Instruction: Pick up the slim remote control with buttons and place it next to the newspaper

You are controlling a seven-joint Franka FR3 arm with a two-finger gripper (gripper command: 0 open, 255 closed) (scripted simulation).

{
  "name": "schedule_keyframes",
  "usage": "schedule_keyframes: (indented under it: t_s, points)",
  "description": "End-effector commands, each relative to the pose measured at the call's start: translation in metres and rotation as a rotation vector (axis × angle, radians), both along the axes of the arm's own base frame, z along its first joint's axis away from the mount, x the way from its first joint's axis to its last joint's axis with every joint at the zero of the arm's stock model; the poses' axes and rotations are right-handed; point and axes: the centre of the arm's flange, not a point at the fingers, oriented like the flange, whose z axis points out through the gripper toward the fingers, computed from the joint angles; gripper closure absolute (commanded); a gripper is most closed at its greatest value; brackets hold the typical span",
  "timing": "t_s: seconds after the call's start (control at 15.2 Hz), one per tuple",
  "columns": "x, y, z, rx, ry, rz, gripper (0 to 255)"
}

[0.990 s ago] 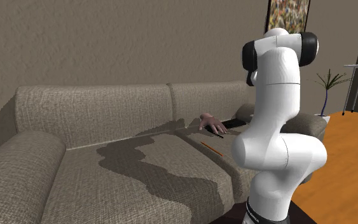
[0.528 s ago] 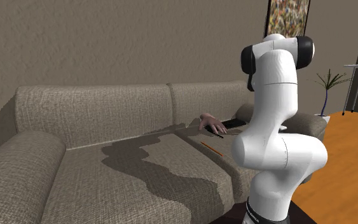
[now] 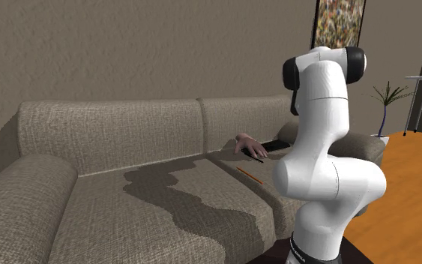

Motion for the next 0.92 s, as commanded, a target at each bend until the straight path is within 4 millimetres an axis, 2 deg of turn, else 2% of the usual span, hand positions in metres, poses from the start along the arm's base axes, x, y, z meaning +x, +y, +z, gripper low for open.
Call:
schedule_keyframes:
  t_s: [0.0,0.07,0.59,0.66,0.86]
  points:
    - [-0.0005,0.0001,-0.0103,0.000,-0.001,0.000,255]
    - [-0.0005,0.0001,-0.0184,0.000,-0.001,0.000,255]
    - [-0.0005,0.0001,-0.0184,0.000,-0.001,0.000,255]
    - [-0.0005,0.0001,-0.0184,0.000,-0.001,0.000,0]
    - [-0.0005,0.0002,-0.0184,0.000,-0.001,0.000,0]
